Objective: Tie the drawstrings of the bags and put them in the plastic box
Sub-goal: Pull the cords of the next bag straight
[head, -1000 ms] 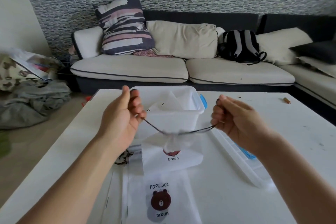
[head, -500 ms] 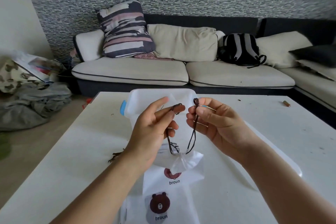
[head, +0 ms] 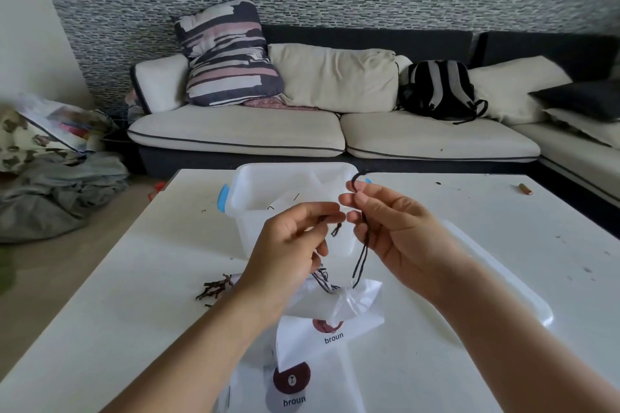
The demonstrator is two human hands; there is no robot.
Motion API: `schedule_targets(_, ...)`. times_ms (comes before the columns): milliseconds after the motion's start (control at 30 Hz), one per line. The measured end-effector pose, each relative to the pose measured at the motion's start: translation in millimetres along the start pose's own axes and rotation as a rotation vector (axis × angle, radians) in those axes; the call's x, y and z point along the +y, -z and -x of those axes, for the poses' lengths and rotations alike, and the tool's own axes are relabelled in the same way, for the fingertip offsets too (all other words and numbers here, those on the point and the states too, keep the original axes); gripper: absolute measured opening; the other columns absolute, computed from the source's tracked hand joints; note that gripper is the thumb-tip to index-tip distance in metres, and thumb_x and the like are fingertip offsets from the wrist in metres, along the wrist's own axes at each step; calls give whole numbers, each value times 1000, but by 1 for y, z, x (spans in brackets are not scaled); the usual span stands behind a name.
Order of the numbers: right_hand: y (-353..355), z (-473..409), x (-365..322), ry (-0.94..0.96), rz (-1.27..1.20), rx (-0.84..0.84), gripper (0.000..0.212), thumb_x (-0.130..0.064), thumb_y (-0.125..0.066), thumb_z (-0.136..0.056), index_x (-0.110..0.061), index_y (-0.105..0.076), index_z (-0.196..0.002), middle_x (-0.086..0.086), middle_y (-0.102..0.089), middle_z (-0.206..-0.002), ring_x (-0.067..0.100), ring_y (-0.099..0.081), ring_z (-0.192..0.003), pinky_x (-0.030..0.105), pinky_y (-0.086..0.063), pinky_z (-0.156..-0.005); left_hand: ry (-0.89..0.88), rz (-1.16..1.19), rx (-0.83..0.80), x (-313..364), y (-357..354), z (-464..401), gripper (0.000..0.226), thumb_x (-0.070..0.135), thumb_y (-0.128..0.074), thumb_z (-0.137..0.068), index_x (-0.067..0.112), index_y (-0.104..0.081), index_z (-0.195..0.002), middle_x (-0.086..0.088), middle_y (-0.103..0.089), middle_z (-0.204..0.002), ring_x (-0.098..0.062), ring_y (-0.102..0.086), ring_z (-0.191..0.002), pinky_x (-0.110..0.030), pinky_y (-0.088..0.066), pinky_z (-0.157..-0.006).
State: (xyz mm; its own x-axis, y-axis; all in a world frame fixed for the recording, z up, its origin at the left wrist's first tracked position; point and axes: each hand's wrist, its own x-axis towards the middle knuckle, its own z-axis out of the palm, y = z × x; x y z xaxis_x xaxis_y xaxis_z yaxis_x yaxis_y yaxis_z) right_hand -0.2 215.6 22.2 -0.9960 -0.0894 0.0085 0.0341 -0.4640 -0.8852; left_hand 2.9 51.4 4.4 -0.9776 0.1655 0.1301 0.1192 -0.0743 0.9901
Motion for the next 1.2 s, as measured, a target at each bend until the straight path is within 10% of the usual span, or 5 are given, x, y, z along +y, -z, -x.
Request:
schedule_targets(333, -9, 5, 7, 188, 564, 71, 10, -14, -75, -87, -5, -76, -86, 5, -71, -73, 13, -63, -63, 21, -51, -63, 18, -114, -76, -7, -7, 2, 12, 20, -67, -94, 18, -78, -97, 8, -71, -71, -5, -46, -51, -18, -39, -53)
schedule_targets(500, 9, 1, 3, -70, 613, -62, 54, -57, -58, -86, -11, -75, -110, 17, -75, -108, 26, -71, -101, 43, -51, -105, 85, 57, -34, -2, -5, 2, 16, 17, -61, -97, 12, -76, -99, -4, -74, -86, -7, -62, -68, -19, -46, -56)
schedule_targets(800, 21, -3, -5, 1, 614, -32, 17, -12, -69, -92, 4, -74, -93, 12, -68, -75, 18, -61, -73, 26, -57, -79, 94, 100, 65, 1, -1, -1, 14, 14, -60, -98, 11, -73, -102, -4, -79, -91, -13, -75, -84, -17, -54, -62)
schedule_targets(967, 17, 0, 3, -34, 673, -193, 20, -12, -72, -83, 1, -77, -97, 7, -74, -115, 23, -66, -112, 34, -47, -104, 188, 363, 48, 6, 2, -5, 14, 7, -56, -99, 7, -70, -104, -7, -78, -101, -14, -74, -90, -14, -52, -60)
schedule_targets(1200, 10, 4, 8, -60, 554, -233, 24, -7, -62, -93, 14, -71, -91, 30, -71, -95, 26, -69, -93, 31, -52, -96, 215, 500, 0, 9, 9, -7, 15, 6, -55, -98, 6, -70, -99, -11, -76, -93, -14, -73, -80, -17, -56, -63)
